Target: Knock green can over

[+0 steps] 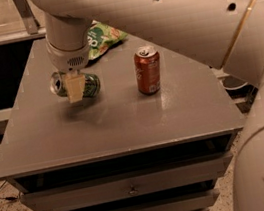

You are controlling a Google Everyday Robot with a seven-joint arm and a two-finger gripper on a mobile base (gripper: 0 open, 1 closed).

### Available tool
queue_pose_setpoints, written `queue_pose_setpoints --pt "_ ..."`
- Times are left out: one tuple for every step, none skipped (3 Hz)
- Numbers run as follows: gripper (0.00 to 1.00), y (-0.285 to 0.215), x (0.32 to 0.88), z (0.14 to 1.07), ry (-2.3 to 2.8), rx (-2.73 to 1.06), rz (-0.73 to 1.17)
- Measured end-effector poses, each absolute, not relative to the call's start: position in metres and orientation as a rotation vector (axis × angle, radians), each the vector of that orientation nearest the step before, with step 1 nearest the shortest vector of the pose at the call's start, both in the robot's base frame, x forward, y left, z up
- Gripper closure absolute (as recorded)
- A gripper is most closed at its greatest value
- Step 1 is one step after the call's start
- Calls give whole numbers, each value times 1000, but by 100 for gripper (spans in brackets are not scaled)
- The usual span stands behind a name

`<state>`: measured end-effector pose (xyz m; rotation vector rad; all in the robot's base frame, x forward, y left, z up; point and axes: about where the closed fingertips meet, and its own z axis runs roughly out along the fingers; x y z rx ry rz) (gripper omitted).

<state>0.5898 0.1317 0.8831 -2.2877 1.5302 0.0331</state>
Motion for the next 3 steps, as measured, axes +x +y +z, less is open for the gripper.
queue_pose_setpoints --pt "2 142 580 874 1478 -2330 69" --pt "0 149 571 870 1415 -2371 101" --pt "0 158 562 866 1337 -2424 137"
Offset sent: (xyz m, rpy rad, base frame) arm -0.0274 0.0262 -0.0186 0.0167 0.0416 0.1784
